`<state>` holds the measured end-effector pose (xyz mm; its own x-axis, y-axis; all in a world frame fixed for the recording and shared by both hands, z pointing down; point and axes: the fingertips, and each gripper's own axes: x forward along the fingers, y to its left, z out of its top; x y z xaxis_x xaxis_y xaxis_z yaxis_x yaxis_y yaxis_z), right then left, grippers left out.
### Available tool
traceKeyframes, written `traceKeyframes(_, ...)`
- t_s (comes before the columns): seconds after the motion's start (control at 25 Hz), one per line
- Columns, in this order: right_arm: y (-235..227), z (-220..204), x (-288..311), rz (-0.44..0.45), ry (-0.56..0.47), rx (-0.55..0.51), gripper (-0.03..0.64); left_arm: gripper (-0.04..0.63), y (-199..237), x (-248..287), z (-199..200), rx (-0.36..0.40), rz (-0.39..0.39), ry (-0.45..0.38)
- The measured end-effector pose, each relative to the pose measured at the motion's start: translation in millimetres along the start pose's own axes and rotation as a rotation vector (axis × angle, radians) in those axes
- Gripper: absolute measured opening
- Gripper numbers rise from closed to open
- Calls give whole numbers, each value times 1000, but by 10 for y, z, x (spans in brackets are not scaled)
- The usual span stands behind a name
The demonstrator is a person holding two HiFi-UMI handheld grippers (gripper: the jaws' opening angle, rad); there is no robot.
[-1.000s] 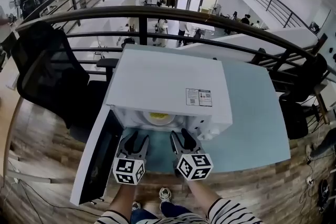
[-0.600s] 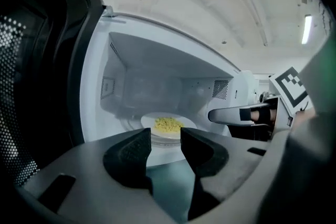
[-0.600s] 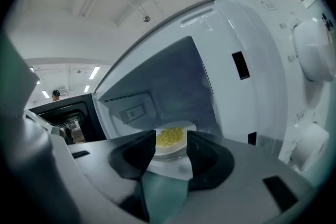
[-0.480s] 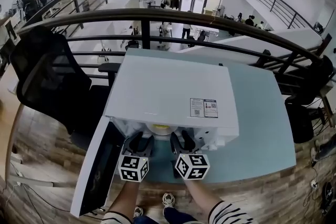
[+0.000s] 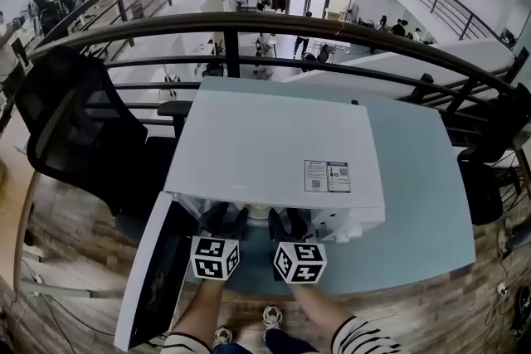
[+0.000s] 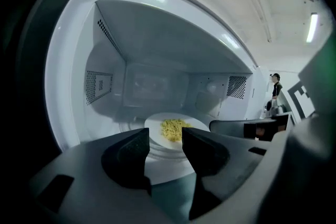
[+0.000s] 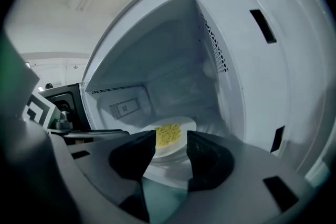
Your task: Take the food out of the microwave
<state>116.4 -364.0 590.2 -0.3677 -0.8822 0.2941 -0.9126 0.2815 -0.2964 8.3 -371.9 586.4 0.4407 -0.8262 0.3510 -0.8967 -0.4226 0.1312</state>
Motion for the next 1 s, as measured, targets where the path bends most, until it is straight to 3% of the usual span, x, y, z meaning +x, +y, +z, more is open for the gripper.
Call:
traceKeyframes(0.24,-20,-3,97,-30,0,-27,178,193,65,133,-35,-5,-13,40)
traceKeyframes(0.64,-117,-31,233,-170,38,-78,186,196,119,275,-17,-2,-21,70)
traceKeyframes(1.0,-141,-63,273,-186,66,-62,212,219,149,354,-55,-4,-25,130)
